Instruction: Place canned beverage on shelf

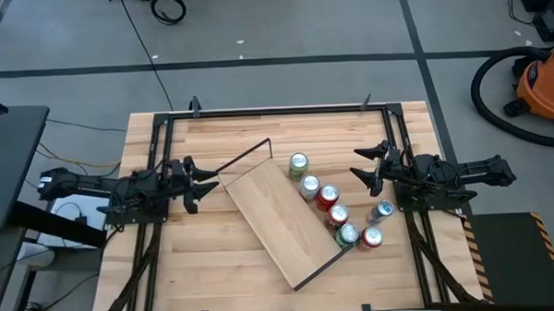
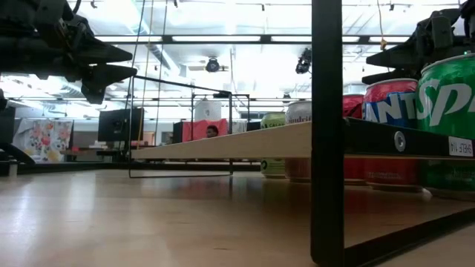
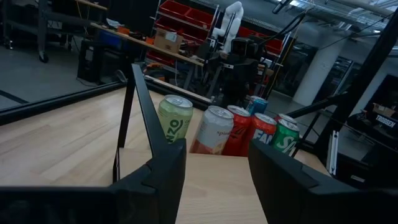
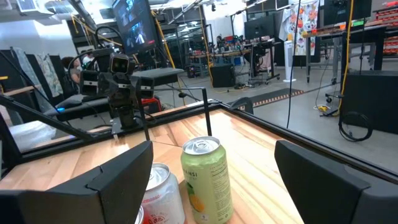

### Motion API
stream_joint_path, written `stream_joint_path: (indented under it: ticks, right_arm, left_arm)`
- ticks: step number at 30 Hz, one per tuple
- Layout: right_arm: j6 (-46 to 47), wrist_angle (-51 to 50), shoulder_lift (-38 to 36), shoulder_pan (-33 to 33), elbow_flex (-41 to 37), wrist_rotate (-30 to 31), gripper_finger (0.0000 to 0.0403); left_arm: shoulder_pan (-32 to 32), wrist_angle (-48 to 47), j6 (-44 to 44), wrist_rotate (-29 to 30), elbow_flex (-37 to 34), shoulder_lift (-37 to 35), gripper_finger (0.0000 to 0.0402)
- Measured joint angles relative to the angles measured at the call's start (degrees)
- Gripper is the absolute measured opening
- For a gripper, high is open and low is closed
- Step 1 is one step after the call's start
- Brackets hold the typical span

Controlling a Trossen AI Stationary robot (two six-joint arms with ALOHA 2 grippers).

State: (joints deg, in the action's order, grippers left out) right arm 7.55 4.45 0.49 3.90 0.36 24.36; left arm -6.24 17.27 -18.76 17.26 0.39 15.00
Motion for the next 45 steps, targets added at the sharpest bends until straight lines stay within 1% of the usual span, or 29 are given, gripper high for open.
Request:
stream_joint_path:
  ticks: [19, 22, 28, 30, 34, 38, 39, 41, 43, 45]
  right_arm:
    - [0.0, 0.0, 0.0, 0.0, 0.0, 0.0, 0.0348]
    - [0.0, 0.0, 0.0, 0.0, 0.0, 0.0, 0.0348]
    - [0.0, 0.0, 0.0, 0.0, 0.0, 0.0, 0.0348]
    - [0.0, 0.0, 0.0, 0.0, 0.0, 0.0, 0.0348]
    - [0.0, 0.2, 0.0, 0.0, 0.0, 0.0, 0.0348]
    - [0.1, 0.6, 0.0, 0.0, 0.0, 0.0, 0.0348]
    - [1.1, 1.1, 0.0, 0.0, 0.0, 0.0, 0.0348]
    - [6.7, 1.8, 0.0, 0.0, 0.0, 0.5, 0.0348]
    - [12.9, 2.6, 0.0, 0.0, 0.0, 2.8, 0.0348]
    - [16.6, 2.4, 0.0, 0.0, 0.0, 4.7, 0.0348]
  left_arm:
    - [0.0, 0.1, -0.1, 0.0, 0.0, 0.0, 0.0183]
    - [0.0, 2.9, -0.2, 0.0, 0.0, 0.0, 0.0183]
    - [0.0, 16.4, 0.1, 1.0, 0.0, -0.1, 0.0183]
    - [0.0, 17.6, 0.5, 1.0, 0.0, 0.0, 0.0183]
    - [0.0, 17.7, 4.4, 1.0, 0.0, 0.0, 0.0183]
    - [0.0, 17.7, 4.9, 1.1, 0.0, 0.0, 0.0183]
    - [0.0, 17.7, 4.9, 1.1, 0.0, 0.0, 0.0183]
    - [0.0, 16.9, 4.6, 1.1, 0.0, 0.1, 0.0183]
    - [0.0, 16.2, 3.2, 1.1, 0.0, 0.4, 0.0183]
    - [0.0, 16.2, 1.5, 1.1, 0.0, 0.4, 0.0183]
